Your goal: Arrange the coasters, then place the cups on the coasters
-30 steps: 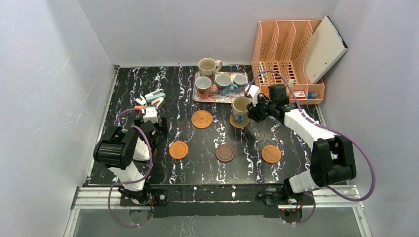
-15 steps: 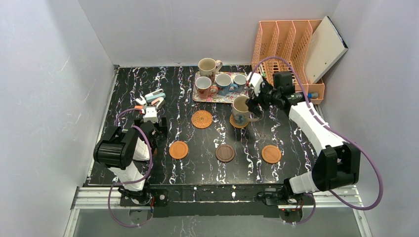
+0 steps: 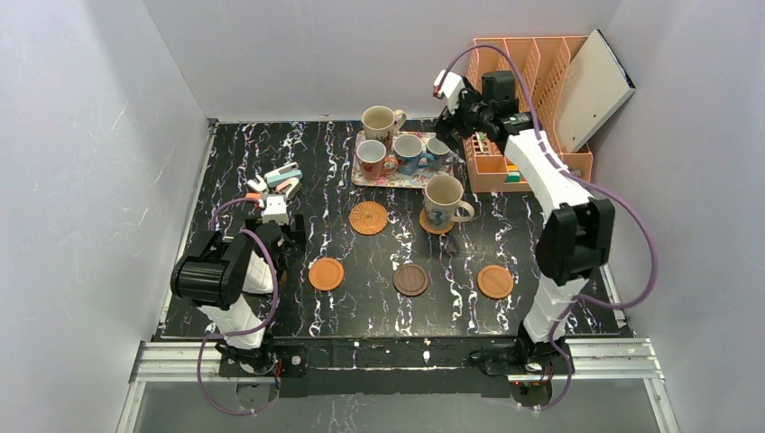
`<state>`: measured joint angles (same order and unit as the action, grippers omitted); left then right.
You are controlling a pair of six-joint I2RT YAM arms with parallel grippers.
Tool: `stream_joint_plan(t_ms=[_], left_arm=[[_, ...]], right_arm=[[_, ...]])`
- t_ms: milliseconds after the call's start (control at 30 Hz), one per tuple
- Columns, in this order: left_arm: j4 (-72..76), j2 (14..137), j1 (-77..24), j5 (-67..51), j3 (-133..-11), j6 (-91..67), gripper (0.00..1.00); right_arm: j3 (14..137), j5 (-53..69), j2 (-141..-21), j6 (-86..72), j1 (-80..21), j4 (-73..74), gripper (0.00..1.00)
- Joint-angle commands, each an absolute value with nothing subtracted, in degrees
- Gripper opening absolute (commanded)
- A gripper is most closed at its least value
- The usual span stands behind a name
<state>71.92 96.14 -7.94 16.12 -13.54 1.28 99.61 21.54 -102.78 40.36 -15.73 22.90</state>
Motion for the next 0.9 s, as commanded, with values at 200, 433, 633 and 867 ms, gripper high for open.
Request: stream_joint_plan(t_ms=[200,433,633,867], left_arm=[[72.79,96.11,-7.65,17.75,-14.41,0.92,0.98],[72.77,96.09,-7.65,17.75,-14.41,0.95,0.98],[72.77,96.07,-7.64,17.75,-14.41,0.96,0.98],[72.80,96.06,-7.65,17.75,-14.41,0.91,0.98]], right_arm=[[113.73,21.99,-119.52,26.69,-18.02,7.72,0.97],[121.92,15.86,-129.14,34.58,-21.15,4.10,0.98],[122.45,5.85,-134.53,36.43,-21.78,-12.79,0.98],[135.43,0.32,-145.71,35.32,-21.86,-19.09,0.98]])
